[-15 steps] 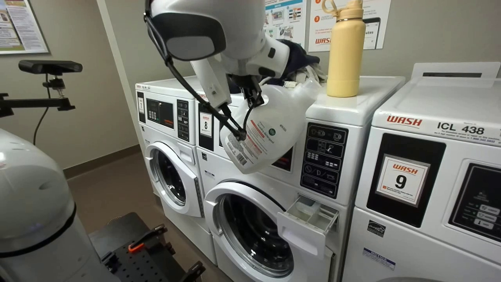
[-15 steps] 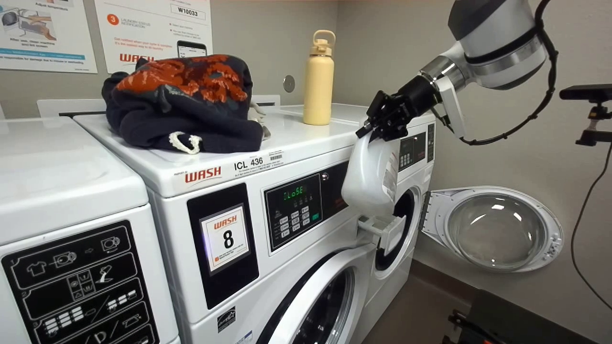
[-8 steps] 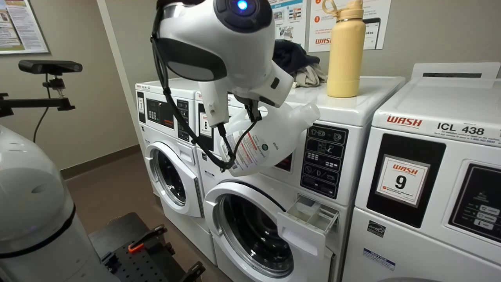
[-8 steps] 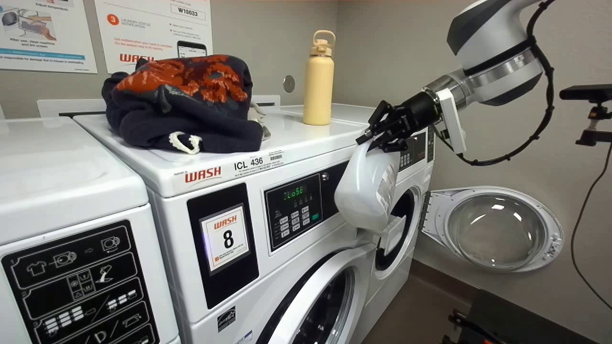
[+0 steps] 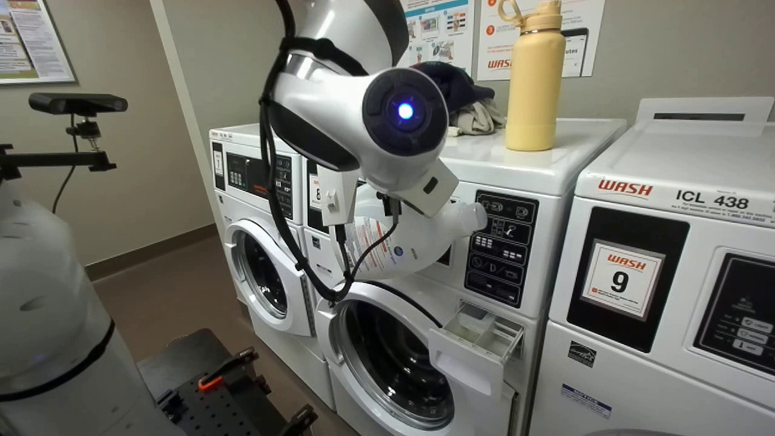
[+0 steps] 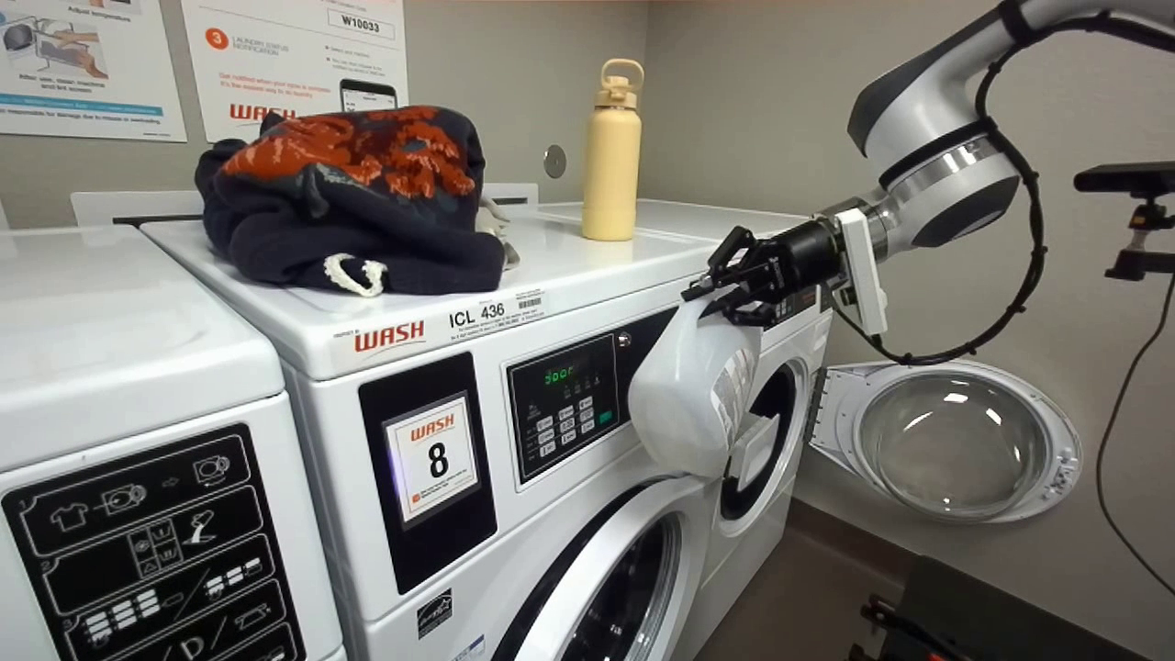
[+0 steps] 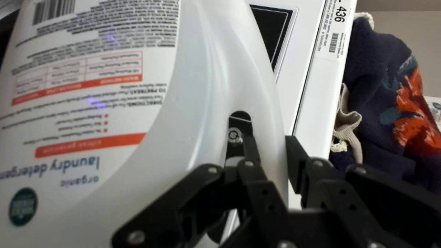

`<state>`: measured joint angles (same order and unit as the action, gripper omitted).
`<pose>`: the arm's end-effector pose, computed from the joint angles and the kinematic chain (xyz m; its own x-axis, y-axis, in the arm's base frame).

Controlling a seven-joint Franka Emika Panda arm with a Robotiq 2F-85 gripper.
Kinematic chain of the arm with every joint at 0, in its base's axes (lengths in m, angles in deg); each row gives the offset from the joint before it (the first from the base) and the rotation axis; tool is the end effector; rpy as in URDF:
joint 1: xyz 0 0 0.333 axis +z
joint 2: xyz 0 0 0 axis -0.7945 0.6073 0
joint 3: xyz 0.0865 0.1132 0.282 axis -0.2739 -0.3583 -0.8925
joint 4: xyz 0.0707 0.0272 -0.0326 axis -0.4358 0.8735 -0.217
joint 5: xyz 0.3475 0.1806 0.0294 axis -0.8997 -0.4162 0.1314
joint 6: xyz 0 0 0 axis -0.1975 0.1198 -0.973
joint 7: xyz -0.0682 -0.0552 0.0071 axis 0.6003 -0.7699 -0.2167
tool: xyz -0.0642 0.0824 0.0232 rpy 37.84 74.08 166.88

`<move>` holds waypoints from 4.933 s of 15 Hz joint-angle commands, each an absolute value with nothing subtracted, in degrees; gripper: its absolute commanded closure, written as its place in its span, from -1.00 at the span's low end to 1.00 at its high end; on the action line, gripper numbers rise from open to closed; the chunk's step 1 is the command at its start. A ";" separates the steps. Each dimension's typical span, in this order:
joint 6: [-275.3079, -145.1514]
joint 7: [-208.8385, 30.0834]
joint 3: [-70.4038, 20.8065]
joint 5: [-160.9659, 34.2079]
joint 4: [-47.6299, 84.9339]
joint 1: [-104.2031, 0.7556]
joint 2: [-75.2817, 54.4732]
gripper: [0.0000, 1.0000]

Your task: Pour some detergent into the washing machine drawer

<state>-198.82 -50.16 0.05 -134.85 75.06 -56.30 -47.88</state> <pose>0.3714 -0.1866 0.3827 0.7216 -0.6907 0.0465 -0.2770 -0.3497 -0.8950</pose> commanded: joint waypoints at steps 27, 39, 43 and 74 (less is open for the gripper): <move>-165.26 -49.97 -4.62 -153.45 68.15 -73.73 -25.24 0.88; -155.67 -50.66 -2.92 -153.43 68.00 -77.57 -22.80 0.88; -153.97 -51.13 -2.66 -153.32 68.61 -78.63 -20.92 0.88; -146.23 -50.45 -2.59 -150.53 66.06 -78.84 -15.95 0.88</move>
